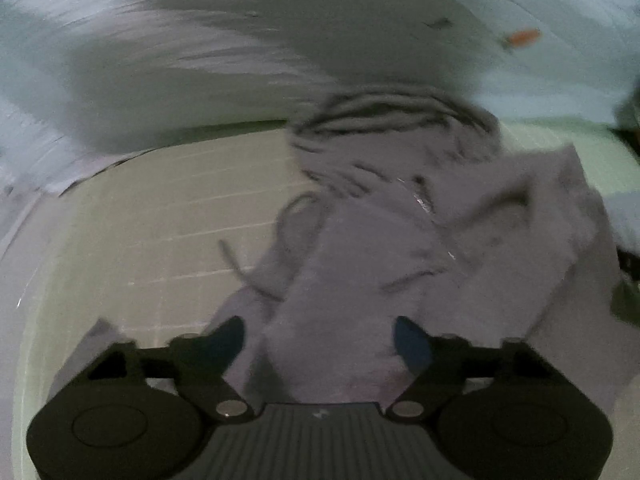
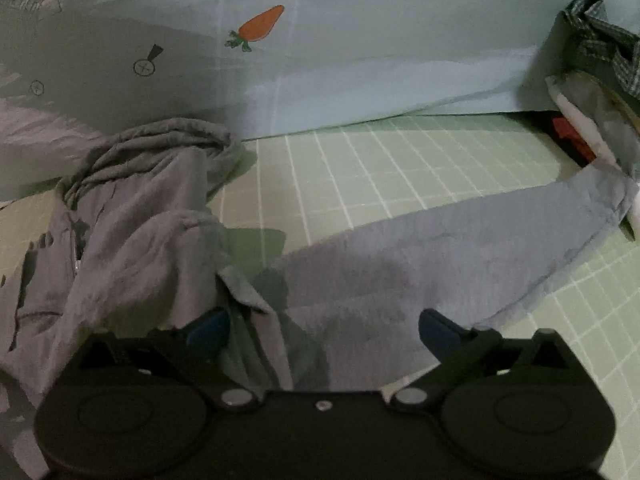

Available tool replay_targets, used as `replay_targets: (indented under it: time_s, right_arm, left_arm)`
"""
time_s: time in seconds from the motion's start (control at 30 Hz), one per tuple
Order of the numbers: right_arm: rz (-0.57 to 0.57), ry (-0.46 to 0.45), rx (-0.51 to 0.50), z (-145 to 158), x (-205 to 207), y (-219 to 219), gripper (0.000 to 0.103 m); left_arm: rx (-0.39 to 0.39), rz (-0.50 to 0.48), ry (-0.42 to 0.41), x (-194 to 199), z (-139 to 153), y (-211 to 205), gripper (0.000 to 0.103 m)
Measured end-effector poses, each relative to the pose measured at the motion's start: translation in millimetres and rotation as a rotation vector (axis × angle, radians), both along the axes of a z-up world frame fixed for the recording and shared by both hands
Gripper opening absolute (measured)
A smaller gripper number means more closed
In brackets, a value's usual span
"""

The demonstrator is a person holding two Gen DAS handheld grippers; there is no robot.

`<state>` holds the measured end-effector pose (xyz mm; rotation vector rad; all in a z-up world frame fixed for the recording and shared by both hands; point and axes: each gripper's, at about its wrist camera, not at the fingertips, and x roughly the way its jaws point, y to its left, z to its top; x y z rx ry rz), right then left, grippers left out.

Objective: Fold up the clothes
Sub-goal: 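Lay the hoodie flat with both grippers, zipper facing up, and release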

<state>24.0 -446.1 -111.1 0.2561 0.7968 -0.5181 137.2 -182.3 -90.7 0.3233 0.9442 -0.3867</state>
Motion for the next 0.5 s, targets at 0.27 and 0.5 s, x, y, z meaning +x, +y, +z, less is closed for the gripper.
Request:
replay_targets:
  time_s: [0.27, 0.5]
  right_arm:
    - [0.002, 0.013, 0.017, -5, -5, 2, 0.102]
    - [0.007, 0.032, 0.033, -11, -4, 4, 0.102]
  left_arm:
    - [0.06, -0.147, -0.01, -11, -9, -28, 0.04]
    - [0.079, -0.195, 0.014, -17, -17, -34, 0.041]
